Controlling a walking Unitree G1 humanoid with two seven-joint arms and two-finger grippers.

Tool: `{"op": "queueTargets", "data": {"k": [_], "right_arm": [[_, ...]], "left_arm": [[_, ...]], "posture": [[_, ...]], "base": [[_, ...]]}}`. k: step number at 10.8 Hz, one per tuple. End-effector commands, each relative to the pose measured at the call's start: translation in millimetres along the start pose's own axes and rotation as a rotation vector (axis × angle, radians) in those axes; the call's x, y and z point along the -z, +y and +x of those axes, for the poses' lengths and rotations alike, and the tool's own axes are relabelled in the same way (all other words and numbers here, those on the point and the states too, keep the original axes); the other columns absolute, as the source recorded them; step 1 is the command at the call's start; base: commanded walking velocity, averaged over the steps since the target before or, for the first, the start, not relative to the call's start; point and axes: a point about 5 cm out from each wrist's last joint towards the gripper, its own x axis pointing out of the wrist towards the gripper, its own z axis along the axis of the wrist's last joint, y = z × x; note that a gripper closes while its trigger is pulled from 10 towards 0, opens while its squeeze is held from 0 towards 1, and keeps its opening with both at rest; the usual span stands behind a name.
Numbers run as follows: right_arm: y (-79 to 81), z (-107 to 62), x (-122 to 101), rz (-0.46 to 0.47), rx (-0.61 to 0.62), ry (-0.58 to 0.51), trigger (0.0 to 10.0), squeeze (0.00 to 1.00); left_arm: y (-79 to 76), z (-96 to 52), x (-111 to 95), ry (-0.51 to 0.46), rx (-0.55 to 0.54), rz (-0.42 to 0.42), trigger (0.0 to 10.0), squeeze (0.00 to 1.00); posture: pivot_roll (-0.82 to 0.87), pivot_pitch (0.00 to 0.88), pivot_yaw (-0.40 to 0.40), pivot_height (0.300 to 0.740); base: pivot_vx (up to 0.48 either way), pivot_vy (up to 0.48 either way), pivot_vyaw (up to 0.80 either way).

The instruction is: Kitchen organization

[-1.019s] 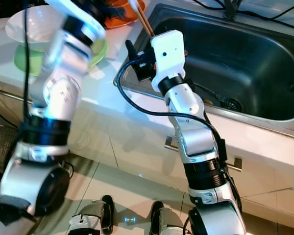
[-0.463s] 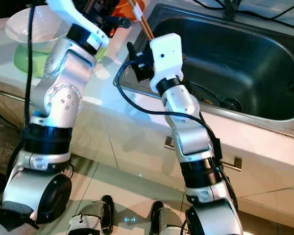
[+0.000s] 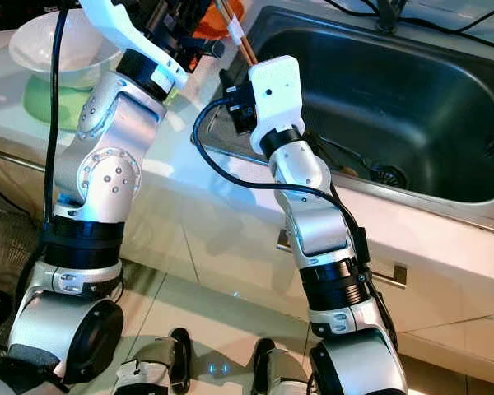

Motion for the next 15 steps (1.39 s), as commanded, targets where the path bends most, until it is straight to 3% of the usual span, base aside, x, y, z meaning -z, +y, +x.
{"op": "queueTargets", "data": {"k": [1,9,10,11,15], "right_arm": [[-2.4,3.0,-5,0.0,0.016,-0.026,0.0,0.0],[-8.7,5.2,-5,0.001,0.055,-0.037,0.0,0.0],[-9.8,5.2,-4,-0.001,0.059,-0.037,0.0,0.0],[-10.9,5.4,-4,-0.002,0.062,-0.036,0.0,0.0],[-13.5,7.4,-3,-0.005,0.073,-0.034,0.0,0.0]], "left_arm": [[-7.1,0.2,-1,0.004,0.021,0.011,10.0,0.0],[-2.3,2.1,-3,0.016,0.006,0.015,10.0,0.0],[-2.2,2.2,-3,0.016,0.003,0.016,10.0,0.55],[-1.7,2.4,-4,0.016,-0.003,0.016,10.0,1.0],[1.1,1.7,-5,0.007,-0.015,-0.01,10.0,1.0]], "posture": [[0.12,0.221,-0.004,0.74],[0.13,0.235,0.006,0.74],[0.14,0.235,0.004,0.74],[0.14,0.234,0.003,0.74],[0.14,0.233,-0.001,0.74]], "base": [[0.0,0.0,0.0],[0.0,0.0,0.0],[0.0,0.0,0.0],[0.0,0.0,0.0],[0.0,0.0,0.0]]}}
